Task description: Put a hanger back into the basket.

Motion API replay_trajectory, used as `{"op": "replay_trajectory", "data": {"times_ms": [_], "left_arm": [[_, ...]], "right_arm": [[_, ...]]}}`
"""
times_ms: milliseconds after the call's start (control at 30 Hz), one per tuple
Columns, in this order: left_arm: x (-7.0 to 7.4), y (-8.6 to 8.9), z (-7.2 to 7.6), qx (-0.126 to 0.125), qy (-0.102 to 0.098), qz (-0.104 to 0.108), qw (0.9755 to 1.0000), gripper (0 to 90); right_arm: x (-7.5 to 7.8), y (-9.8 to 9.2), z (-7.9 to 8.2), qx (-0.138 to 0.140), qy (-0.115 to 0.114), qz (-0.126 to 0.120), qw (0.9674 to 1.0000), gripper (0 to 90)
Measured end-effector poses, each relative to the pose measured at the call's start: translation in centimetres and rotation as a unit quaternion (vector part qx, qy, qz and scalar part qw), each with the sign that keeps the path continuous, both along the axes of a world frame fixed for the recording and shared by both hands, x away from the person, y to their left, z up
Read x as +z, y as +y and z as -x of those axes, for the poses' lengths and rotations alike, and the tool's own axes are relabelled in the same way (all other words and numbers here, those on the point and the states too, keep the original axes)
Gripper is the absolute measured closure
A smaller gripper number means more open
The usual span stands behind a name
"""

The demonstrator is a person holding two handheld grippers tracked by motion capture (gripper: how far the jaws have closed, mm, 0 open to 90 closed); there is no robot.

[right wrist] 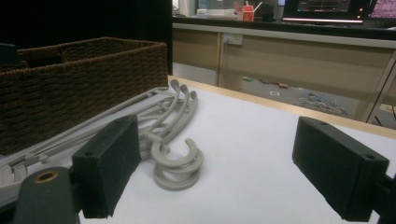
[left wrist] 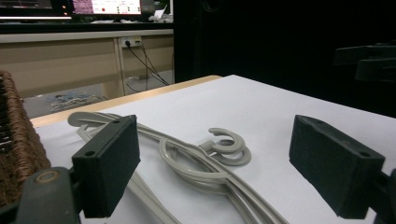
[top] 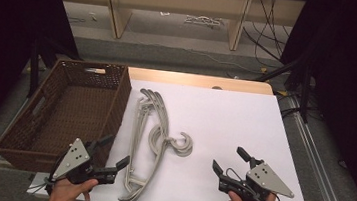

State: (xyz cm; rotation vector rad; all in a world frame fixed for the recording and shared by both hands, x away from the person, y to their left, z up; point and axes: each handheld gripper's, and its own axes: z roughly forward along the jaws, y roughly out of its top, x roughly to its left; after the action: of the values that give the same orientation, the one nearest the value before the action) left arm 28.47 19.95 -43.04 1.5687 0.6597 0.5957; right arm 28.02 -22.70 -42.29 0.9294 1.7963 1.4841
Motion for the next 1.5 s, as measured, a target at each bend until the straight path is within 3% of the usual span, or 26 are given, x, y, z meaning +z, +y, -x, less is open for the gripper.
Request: {"op": "replay_trajectory", "data": {"times_ms": [133, 233, 300, 533, 633, 667, 800, 1000, 1067, 1133, 1333, 1467, 1500], "left_arm": [[-0.1, -0.3, 0.1, -0.006, 0.011, -0.013, 0.9998, 16.0], [-0.2, -0.4, 0.2, -0.008, 0.022, -0.012, 0.9997, 15.8], [-0.2, -0.5, 0.1, -0.010, 0.030, -0.011, 0.9994, 15.8], [-0.3, -1.1, 0.0, -0.025, 0.038, -0.023, 0.9987, 15.6], [-0.4, -1.4, -0.1, -0.029, 0.037, -0.015, 0.9988, 15.6], [-0.3, -1.4, 0.0, -0.025, 0.037, -0.023, 0.9987, 15.6], [-0.3, -1.5, -0.1, -0.024, 0.037, -0.023, 0.9988, 15.6], [-0.3, -2.1, -0.4, -0.026, 0.053, -0.028, 0.9978, 15.7], [-0.2, -2.5, -0.6, -0.021, 0.061, -0.039, 0.9971, 15.8], [0.0, -2.9, -0.9, -0.013, 0.083, -0.059, 0.9947, 16.0], [1.0, -4.3, -1.6, -0.012, 0.104, -0.084, 0.9910, 16.6], [1.5, -5.3, -2.3, -0.017, 0.120, -0.087, 0.9888, 16.4], [1.4, -5.5, -2.4, -0.027, 0.130, -0.077, 0.9882, 16.2]], "right_arm": [[0.0, 0.0, 0.0, 0.000, 0.003, 0.001, 1.0000, 16.5], [-0.1, 0.1, -0.1, -0.002, -0.006, -0.006, 1.0000, 16.6], [-0.1, 0.0, 0.0, -0.004, 0.001, 0.001, 1.0000, 16.6], [-0.1, 0.0, 0.0, -0.002, 0.004, 0.002, 1.0000, 16.6], [-0.1, 0.0, 0.0, -0.001, 0.004, 0.002, 1.0000, 16.6], [-0.1, 0.0, 0.0, -0.002, 0.003, 0.002, 1.0000, 16.6], [-0.1, 0.0, 0.0, -0.002, 0.003, 0.002, 1.0000, 16.6], [-0.2, 0.1, 0.0, 0.001, 0.003, 0.002, 1.0000, 16.6], [-0.3, 0.2, 0.0, -0.002, 0.005, 0.002, 1.0000, 16.6], [-0.3, 0.2, -0.1, 0.002, 0.006, 0.004, 1.0000, 16.6], [-0.5, 0.2, -0.3, -0.001, 0.006, 0.000, 1.0000, 16.2], [-0.4, 0.0, -0.2, -0.005, 0.014, 0.008, 0.9999, 16.1], [-0.5, 0.0, -0.2, -0.004, 0.015, 0.008, 0.9998, 15.9]]}}
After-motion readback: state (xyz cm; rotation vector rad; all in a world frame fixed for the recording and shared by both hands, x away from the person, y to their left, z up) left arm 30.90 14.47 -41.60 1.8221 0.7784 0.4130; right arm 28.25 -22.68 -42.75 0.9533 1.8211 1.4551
